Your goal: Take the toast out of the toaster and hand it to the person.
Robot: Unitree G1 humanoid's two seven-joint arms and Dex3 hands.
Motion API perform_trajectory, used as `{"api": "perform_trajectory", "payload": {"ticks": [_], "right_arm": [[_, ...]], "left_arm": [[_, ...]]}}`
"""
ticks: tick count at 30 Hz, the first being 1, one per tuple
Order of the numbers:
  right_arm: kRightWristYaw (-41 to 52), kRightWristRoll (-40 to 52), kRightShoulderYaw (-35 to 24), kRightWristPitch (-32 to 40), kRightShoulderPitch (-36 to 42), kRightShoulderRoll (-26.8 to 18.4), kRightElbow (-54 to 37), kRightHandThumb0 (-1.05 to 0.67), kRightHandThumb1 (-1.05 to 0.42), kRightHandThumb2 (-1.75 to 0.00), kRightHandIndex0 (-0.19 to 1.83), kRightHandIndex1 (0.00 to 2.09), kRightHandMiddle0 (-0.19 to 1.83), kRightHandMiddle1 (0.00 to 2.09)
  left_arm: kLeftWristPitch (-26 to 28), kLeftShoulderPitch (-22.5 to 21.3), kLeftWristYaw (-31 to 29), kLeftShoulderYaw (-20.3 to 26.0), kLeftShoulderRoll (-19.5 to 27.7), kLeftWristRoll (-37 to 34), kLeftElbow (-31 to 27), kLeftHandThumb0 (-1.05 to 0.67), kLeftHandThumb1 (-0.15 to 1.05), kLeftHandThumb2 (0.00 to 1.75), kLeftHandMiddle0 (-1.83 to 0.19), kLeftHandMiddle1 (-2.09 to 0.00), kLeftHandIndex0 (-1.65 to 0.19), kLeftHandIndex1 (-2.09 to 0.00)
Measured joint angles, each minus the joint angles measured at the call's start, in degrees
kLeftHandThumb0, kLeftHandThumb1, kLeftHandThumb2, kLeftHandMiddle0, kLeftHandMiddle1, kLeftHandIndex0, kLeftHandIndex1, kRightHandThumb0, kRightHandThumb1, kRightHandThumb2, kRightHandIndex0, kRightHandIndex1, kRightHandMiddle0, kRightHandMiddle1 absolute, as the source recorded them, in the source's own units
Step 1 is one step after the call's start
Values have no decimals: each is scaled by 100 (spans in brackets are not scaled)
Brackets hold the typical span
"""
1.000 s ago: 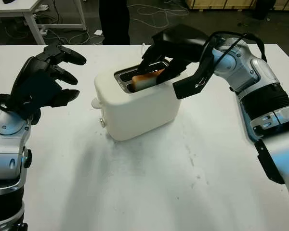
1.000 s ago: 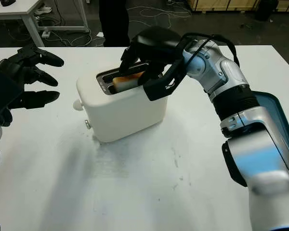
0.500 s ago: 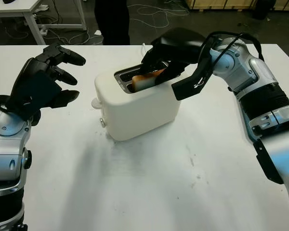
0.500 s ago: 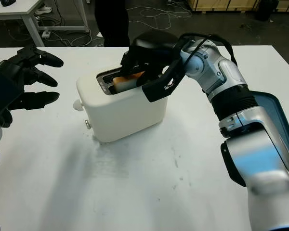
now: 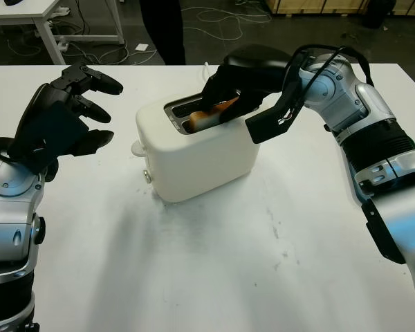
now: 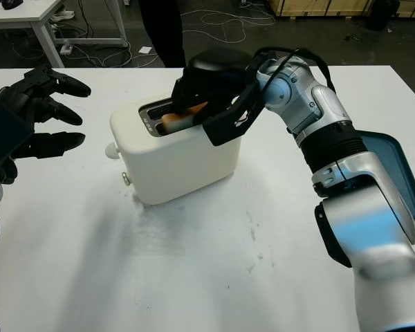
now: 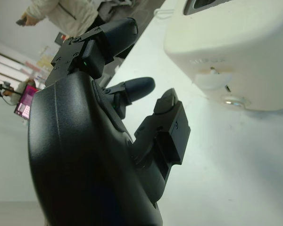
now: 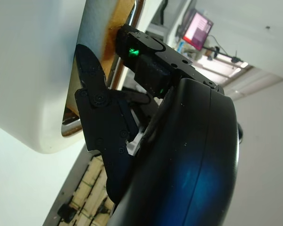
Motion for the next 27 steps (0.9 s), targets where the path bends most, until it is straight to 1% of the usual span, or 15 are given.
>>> {"api": "perform_trajectory", "payload": {"ticks": [5,7,8,10,11,12,13,15,17,18,20,23,27], "right_arm": [[19,53,8,-53,-10,0,72,-28,-73,-2,96,109,129,13],[30,62,11,-53,-16,2,95,-30,-74,-1,96,120,129,15],[30,62,13,-53,-18,2,96,-35,-76,-1,96,133,130,17],[21,56,28,-54,-19,2,106,-43,-80,-2,97,143,130,20],[-28,21,56,-62,-19,0,113,-50,-85,-2,99,147,127,30],[-112,-58,97,-81,-20,-5,114,-53,-88,-1,99,149,117,52],[-240,-176,141,-111,-20,-11,112,-56,-90,-5,102,154,107,84],[-656,-486,253,-211,-19,-37,105,-59,-92,-16,109,166,96,133],[-1165,-851,373,-369,-19,-84,101,-58,-92,-22,112,172,91,158],[-1392,-1005,427,-456,-21,-114,101,-54,-92,-26,114,173,91,168],[-1746,-1240,498,-580,-29,-165,121,-51,-92,-30,115,174,91,173],[-2032,-1373,563,-672,-93,-181,238,-47,-92,-33,113,175,87,174],[-2278,-1473,582,-748,-145,-220,408,-43,-92,-30,109,175,82,175]], "left_arm": [[-4,0,0,1,0,-1,2,45,92,34,-23,-153,-21,-122],[-2,0,0,1,0,0,2,45,92,33,-23,-152,-21,-122],[1,0,1,0,0,2,2,45,92,34,-23,-152,-21,-122],[26,0,6,-1,0,2,1,45,92,34,-23,-151,-21,-121],[45,0,14,0,0,2,1,45,92,35,-23,-151,-20,-121],[58,0,16,0,0,2,0,46,92,35,-23,-151,-20,-121],[61,0,16,0,0,2,0,46,92,36,-23,-151,-20,-121],[61,0,16,0,0,2,-1,47,92,36,-23,-151,-21,-121],[59,0,16,0,-1,0,-1,48,92,37,-23,-152,-21,-121],[59,0,16,0,-1,0,-1,47,92,37,-23,-153,-21,-122],[59,0,16,0,0,0,-1,46,92,36,-23,-153,-21,-122],[59,0,16,0,0,0,-1,45,92,35,-23,-153,-21,-122],[53,0,16,5,-1,-2,1,45,92,35,-24,-154,-22,-123]]}}
